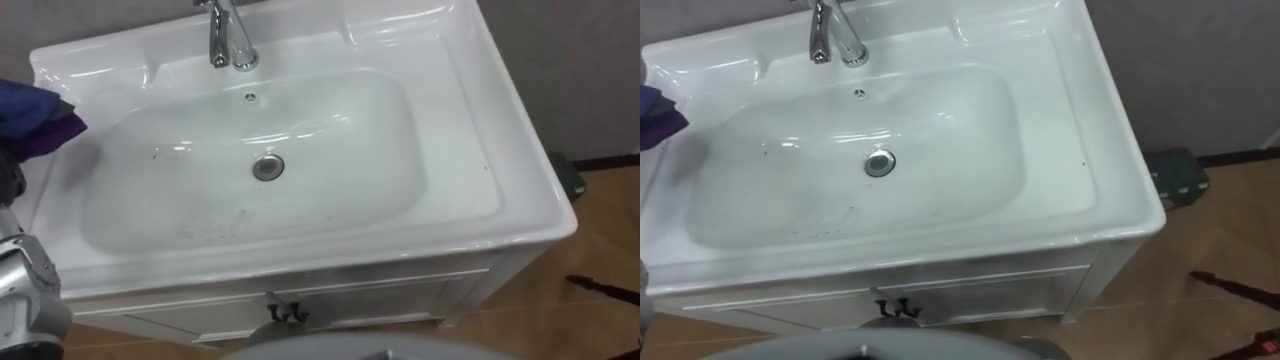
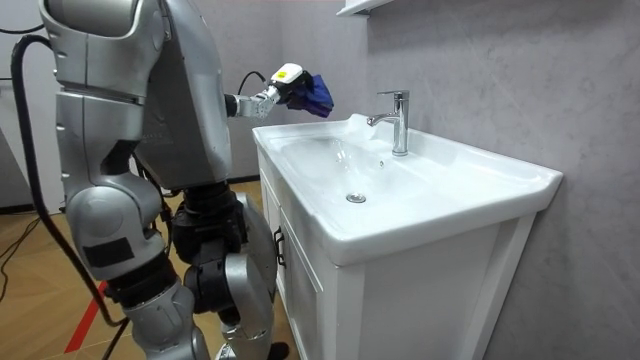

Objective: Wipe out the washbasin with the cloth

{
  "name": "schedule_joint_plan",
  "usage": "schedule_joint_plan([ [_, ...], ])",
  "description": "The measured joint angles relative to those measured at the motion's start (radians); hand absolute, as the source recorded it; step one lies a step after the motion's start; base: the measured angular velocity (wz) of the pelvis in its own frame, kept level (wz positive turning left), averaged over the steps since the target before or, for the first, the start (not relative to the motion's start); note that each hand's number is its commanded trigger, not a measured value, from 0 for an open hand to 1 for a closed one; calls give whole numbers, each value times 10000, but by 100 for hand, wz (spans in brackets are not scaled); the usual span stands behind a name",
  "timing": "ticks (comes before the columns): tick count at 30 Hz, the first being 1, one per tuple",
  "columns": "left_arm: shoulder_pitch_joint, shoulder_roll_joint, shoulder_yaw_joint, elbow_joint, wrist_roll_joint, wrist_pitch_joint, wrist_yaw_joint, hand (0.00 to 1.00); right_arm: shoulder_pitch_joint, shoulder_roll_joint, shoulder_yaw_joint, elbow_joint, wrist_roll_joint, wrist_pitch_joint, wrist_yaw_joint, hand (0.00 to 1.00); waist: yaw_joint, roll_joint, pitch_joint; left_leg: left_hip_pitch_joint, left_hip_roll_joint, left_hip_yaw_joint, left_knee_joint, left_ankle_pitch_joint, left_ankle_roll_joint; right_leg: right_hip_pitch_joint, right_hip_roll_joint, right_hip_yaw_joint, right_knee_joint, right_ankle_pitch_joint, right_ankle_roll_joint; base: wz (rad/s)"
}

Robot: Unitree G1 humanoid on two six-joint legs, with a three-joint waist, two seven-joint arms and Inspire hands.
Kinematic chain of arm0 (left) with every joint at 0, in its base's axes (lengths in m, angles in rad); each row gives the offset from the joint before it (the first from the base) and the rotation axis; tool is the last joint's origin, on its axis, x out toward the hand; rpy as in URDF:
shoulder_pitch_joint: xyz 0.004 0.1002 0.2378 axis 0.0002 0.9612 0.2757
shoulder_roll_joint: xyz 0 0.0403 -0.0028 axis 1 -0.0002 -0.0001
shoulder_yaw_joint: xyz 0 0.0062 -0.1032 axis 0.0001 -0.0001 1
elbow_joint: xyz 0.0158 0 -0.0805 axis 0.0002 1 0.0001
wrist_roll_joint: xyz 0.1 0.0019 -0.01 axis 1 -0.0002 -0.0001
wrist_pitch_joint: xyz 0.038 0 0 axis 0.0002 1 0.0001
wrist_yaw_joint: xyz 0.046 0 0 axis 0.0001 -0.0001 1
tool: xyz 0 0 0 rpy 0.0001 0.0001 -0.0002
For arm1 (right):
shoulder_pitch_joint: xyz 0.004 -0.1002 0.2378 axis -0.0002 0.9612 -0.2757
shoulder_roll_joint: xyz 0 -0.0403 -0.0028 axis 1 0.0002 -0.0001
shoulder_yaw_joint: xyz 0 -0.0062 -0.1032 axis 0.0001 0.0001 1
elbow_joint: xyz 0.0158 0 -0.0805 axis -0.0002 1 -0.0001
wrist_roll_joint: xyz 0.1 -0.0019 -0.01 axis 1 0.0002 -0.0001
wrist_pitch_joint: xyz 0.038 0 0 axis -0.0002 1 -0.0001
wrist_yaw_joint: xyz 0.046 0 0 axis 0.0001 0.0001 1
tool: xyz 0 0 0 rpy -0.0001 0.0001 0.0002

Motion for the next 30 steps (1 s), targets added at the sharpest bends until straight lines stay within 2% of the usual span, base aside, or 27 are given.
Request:
schedule_joint_plan([
  [1,91,-3,0,-4,1,80,-51,100,44,7,0,20,-42,20,-3,0,76,-25,17,38,10,0,1,0,0,86,17,-4,-99,43,-65,-4],
  [6,482,-3,-1,-8,-12,456,-335,100,98,52,-3,8,-69,-3,-10,0,118,15,14,49,32,-8,36,1,-2,130,22,-65,-125,67,-95,0],
  [12,699,-9,-2,-5,-378,632,-716,100,84,52,-4,-46,-78,5,-64,0,111,-97,-9,46,36,-7,17,1,-3,120,18,-82,-124,72,-102,0],
  [15,799,-67,-45,0,-470,732,-926,100,71,52,-4,-298,-96,-3,-64,0,71,-104,16,15,37,-7,20,1,-3,85,17,-89,-125,69,-105,0],
  [20,919,-305,-130,183,-461,795,-1187,100,105,52,-4,-643,-105,-7,-72,0,35,-170,45,-27,39,-12,34,0,-5,71,15,-128,-138,68,-106,1],
  [28,920,-422,-156,989,-460,801,-1325,100,108,52,-4,-717,-277,-105,-206,0,-4,-137,46,-112,57,-14,206,-5,2,72,19,-177,-119,67,-109,2],
  [29,920,-431,-155,993,-456,803,-1326,86,119,52,-4,-717,-331,-103,-206,0,4,-139,45,-105,57,-10,206,-5,2,72,19,-172,-111,66,-110,0],
  [30,922,-431,-154,1028,-459,812,-1326,53,118,49,-9,-722,-431,-100,-207,0,4,-136,43,-103,57,-7,205,-5,2,75,18,-171,-110,66,-110,0],
])
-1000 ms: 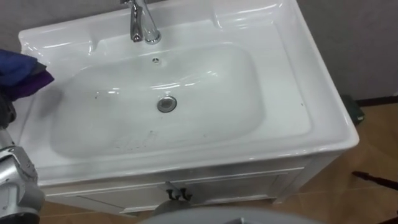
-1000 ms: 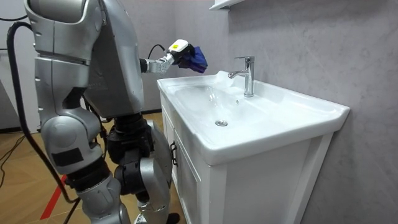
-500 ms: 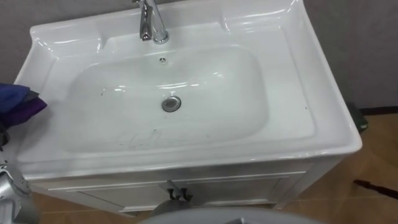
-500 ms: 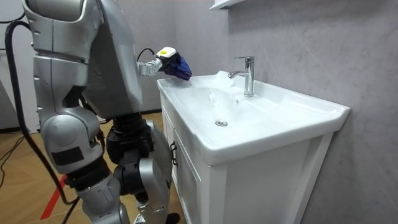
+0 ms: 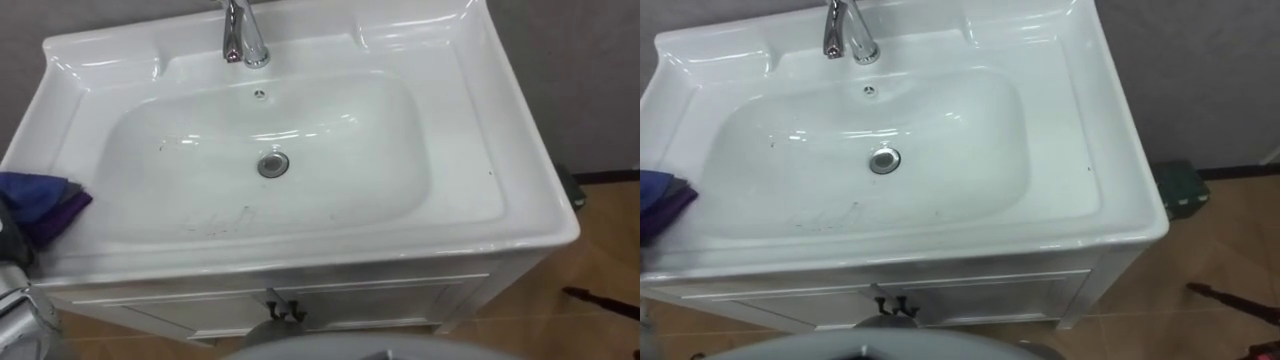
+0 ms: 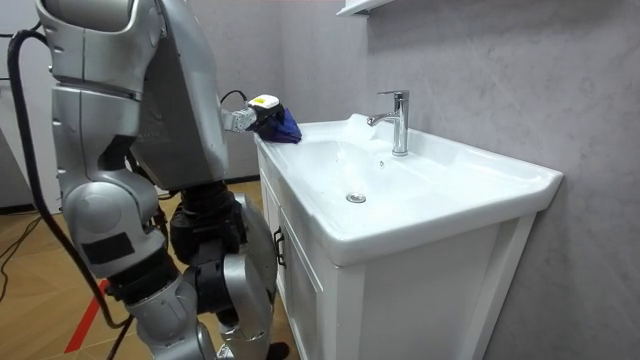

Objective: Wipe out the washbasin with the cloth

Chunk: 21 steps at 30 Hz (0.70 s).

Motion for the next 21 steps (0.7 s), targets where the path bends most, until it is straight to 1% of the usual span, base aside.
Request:
schedule_joint_plan([
  [1,14,-24,-2,62,-86,5,1,0,-6,-9,-2,-44,-3,4,-4,0,-8,10,-4,18,1,12,-15,0,0,13,-3,4,-2,0,0,0],
  [6,90,-300,-3,189,-301,67,4,0,39,-13,-2,-327,6,9,-9,0,-93,93,-5,81,0,9,-26,-2,3,76,-4,-1,-2,1,-1,0],
  [10,91,-326,-3,235,-312,136,11,0,80,-17,0,-389,5,7,2,0,-143,146,-6,144,-5,2,-27,-1,3,128,-4,11,0,-19,-12,0],
  [13,91,-325,-2,235,-401,143,40,0,70,-22,-1,-399,6,10,8,0,-146,126,-15,138,-10,1,-35,0,3,125,-4,7,1,-35,-15,0],
  [14,90,-325,4,235,-664,147,57,0,55,-36,-5,-391,6,9,11,0,-147,98,-30,133,-13,1,-39,0,3,122,-4,5,0,-39,-15,0],
  [17,88,-325,10,233,-1023,131,69,0,85,-52,-60,-374,8,9,15,0,-150,81,-43,133,-18,-8,-48,0,3,123,-4,-8,-9,-38,-18,0],
  [21,64,-333,10,228,-1875,-42,79,0,151,-48,-64,-373,-7,5,14,0,-157,68,-47,124,-20,-59,-31,0,2,137,-6,-70,-11,-37,-20,2],
])
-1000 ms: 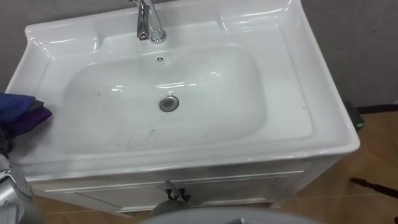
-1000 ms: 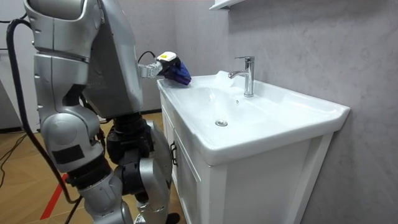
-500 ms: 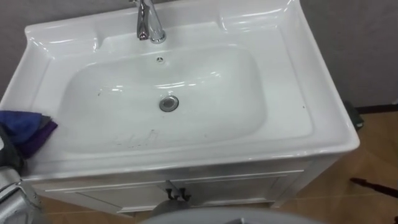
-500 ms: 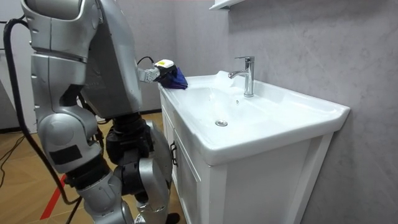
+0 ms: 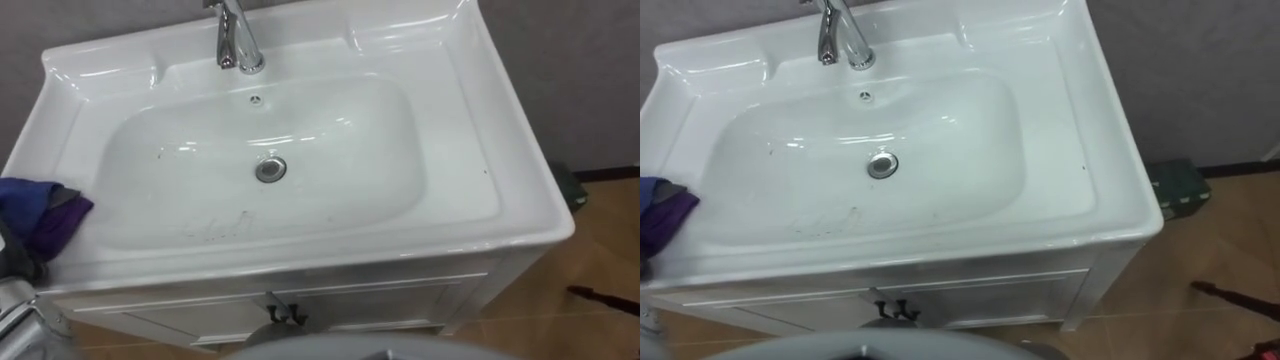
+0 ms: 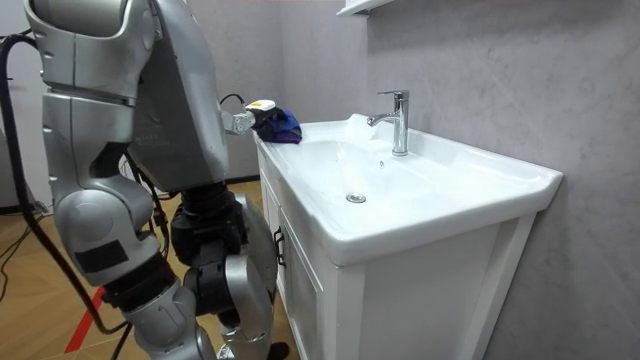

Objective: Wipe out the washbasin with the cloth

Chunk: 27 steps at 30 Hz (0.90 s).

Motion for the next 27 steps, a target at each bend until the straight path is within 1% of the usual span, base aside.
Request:
schedule_joint_plan([
  [4,-66,0,3,-38,-667,-64,100,0,-9,4,-3,1,-35,7,0,0,-21,-34,4,-25,-19,-99,1,0,0,-3,-17,-70,-8,-1,1,2],
  [9,-113,0,12,-113,-783,-108,116,0,6,22,-3,2,-34,28,0,0,-18,-94,5,-51,-36,-172,-1,0,0,-4,-28,-117,-24,-2,4,3],
  [11,-119,0,11,-131,-839,-171,116,0,0,25,-3,4,-34,102,0,0,-26,-104,7,-61,-37,-201,4,-1,0,-6,-28,-130,-32,-3,6,2],
  [16,-128,0,13,-584,-1606,-178,99,0,-2,47,2,3,-1,112,-1,0,-27,-137,22,-64,-26,-212,-2,-1,-1,-13,-30,-129,-40,-3,6,0],
  [20,-130,0,22,-956,-2566,-256,99,0,2,81,-29,3,66,94,11,0,-59,-166,38,-33,-87,-242,-55,-1,-1,9,-33,-137,-67,-1,7,0],
  [22,-136,-5,20,-1202,-3081,-473,87,0,-16,180,-113,50,85,56,-6,0,-96,-165,58,-40,-88,-241,-51,-1,-1,53,-31,-202,-130,4,14,7],
  [23,-148,-8,16,-1342,-3324,-498,65,0,-61,214,-106,112,126,31,-7,0,-99,-181,65,-53,-82,-221,-28,-2,-1,53,-31,-209,-131,4,14,8],
  [24,-235,-7,20,-1560,-3815,-552,9,0,-167,276,-88,258,175,-2,-3,0,-98,-207,83,-85,-38,-198,4,-2,0,50,-31,-235,-131,5,14,5],
  [25,-303,-7,19,-1680,-4005,-556,-80,0,-227,307,-88,341,179,-3,-2,0,-99,-211,88,-95,-23,-204,9,-2,-1,48,-28,-245,-133,5,14,4],
  [27,-417,-10,3,-2285,-4848,-661,-333,0,-378,398,-83,445,131,2,10,0,-139,-219,93,-111,-40,-216,23,-3,0,46,-32,-264,-140,3,16,2],
])
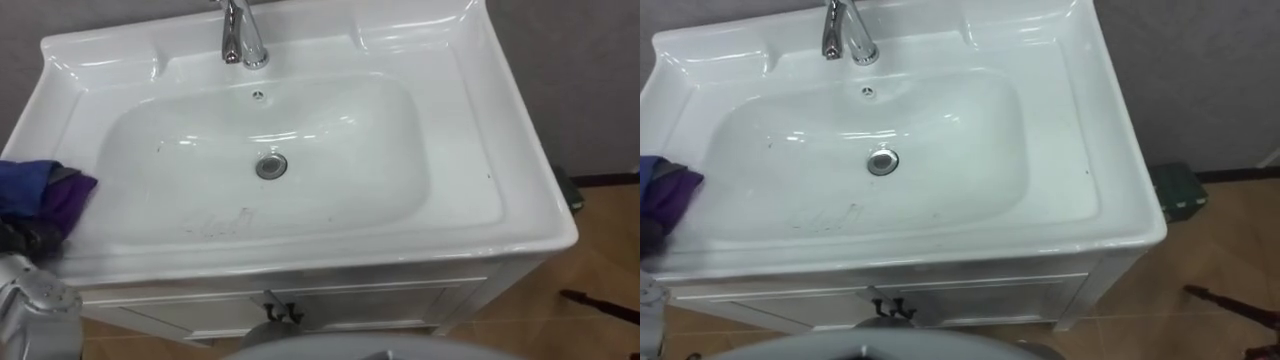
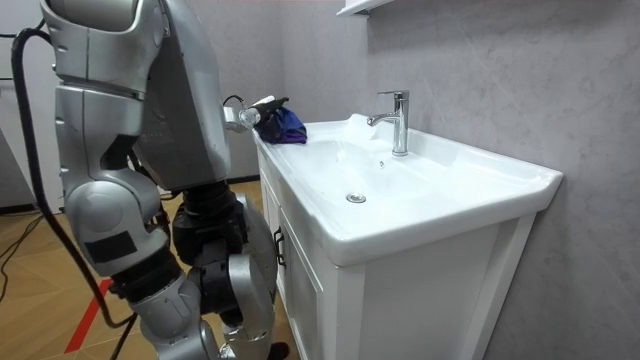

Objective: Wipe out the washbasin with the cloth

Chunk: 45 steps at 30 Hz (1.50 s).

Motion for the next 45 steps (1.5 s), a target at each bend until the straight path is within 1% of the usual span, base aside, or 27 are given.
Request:
schedule_joint_plan([
  [2,-27,-56,-22,-390,-663,-166,-61,0,-99,54,24,1,3,-1,-1,0,-136,1,2,-3,1,28,-2,-3,4,0,-4,-26,-3,-7,13,2],
  [4,-112,-106,-168,-613,-1328,-335,-283,0,-182,70,171,3,12,-8,-6,0,-176,5,4,10,1,30,-37,-2,4,-1,-9,-12,-7,-10,18,0],
  [5,-142,-122,-216,-627,-1435,-359,-340,0,-200,76,179,7,46,-7,-8,0,-188,0,2,10,-9,29,-43,-3,4,-1,-9,-11,-14,-10,18,0],
  [6,-223,-228,-291,-713,-1550,-371,-425,0,-229,78,207,82,215,-6,-17,0,-185,-18,6,12,-56,25,-56,-2,4,-3,-9,-10,-20,-11,19,0],
  [8,-330,-358,-464,-842,-1795,-419,-594,0,-336,77,249,351,397,2,-15,0,-156,-19,15,7,-66,26,-59,-2,5,-9,-11,-10,-22,-15,27,0],
  [10,-434,-387,-586,-867,-1891,-460,-851,0,-392,82,328,532,450,4,-12,0,-150,-34,13,-9,-68,15,-57,-2,5,-25,-11,-11,-22,-19,33,0],
  [14,-491,-415,-568,-1696,-2255,-502,-1397,0,-383,126,386,743,432,9,39,0,-128,-59,27,-25,-69,28,-66,-4,6,-37,-12,-13,-24,-19,34,0],
  [16,-547,-415,-559,-2002,-2451,-686,-1604,0,-309,127,384,743,385,8,117,0,-120,-58,24,3,-67,34,-106,-3,6,-36,-10,13,-24,-19,33,0],
  [19,-713,-415,-548,-2054,-2470,-690,-1784,0,-306,126,378,743,354,21,119,0,-107,-64,17,7,-54,119,-103,-3,6,-37,-7,33,-23,-18,33,-1],
  [22,-735,-415,-523,-2054,-2471,-690,-1906,0,-305,127,378,731,355,108,117,0,-104,-68,13,10,-44,180,-106,-4,7,-43,-6,44,-21,-18,32,0],
  [25,-736,-415,-371,-2054,-2454,-690,-1902,0,-309,126,377,731,356,113,113,0,-102,-68,13,8,-45,173,-106,-3,7,-47,-3,44,-20,-18,32,0],
  [30,-743,-387,12,-2104,-2396,-692,-1446,0,-327,125,368,733,347,91,96,0,-85,-59,7,12,-55,101,-93,-4,8,-43,-4,40,-15,-16,29,0],
  [31,-743,-362,96,-2202,-2396,-692,-1363,0,-301,126,365,733,349,98,90,0,-73,-34,-8,10,-55,85,-85,-5,9,-43,-4,41,-16,-16,30,0],
  [33,-743,-354,184,-2342,-2400,-693,-1126,0,-288,125,365,730,348,104,67,0,-65,-40,-3,20,-68,39,-92,-5,10,-33,-4,45,-16,-16,30,0],
  [35,-743,-357,350,-2467,-2396,-706,-1004,0,-287,133,354,720,350,102,68,0,-14,-23,-9,40,-75,20,-106,-5,9,-8,-4,48,-21,-16,30,0],
  [37,-753,-356,581,-2714,-2387,-711,-822,0,-280,160,260,720,351,99,67,0,110,-3,-24,69,-77,14,-133,-4,9,5,-5,56,-27,-16,30,0],
  [38,-754,-354,789,-2974,-2396,-715,-641,0,-257,173,195,721,349,104,67,0,198,37,-43,89,-82,8,-172,-4,9,9,-5,54,-28,-15,29,0],
  [40,-784,-335,1237,-3198,-2393,-856,-272,0,-189,160,134,675,269,104,62,0,315,51,-41,119,-87,11,-195,-4,9,35,-7,54,-33,-15,28,0],
  [41,-933,-301,1543,-3198,-2389,-938,-57,0,-145,154,120,638,247,99,60,0,434,86,-36,148,-91,11,-222,-4,8,48,-9,58,-33,-15,28,0],
  [42,-1010,-275,1920,-3196,-2393,-1011,187,0,-98,154,87,623,209,101,54,0,501,126,-5,184,-99,12,-261,-2,8,65,-11,61,-39,-15,28,0],
  [43,-1016,-270,2108,-3196,-2398,-1044,296,0,-89,150,75,578,207,101,45,0,534,141,6,192,-101,11,-261,-3,8,73,-12,70,-42,-15,28,0],
  [44,-1018,-254,2380,-3196,-2398,-1069,478,0,-62,146,62,391,209,99,35,0,626,176,23,201,-107,4,-260,-3,8,86,-15,73,-46,-16,29,0],
  [45,-1016,-234,2556,-3193,-2397,-1073,647,0,0,147,67,292,225,86,33,0,744,242,22,190,-120,-5,-252,-2,9,87,-22,50,-47,-18,33,3],
])
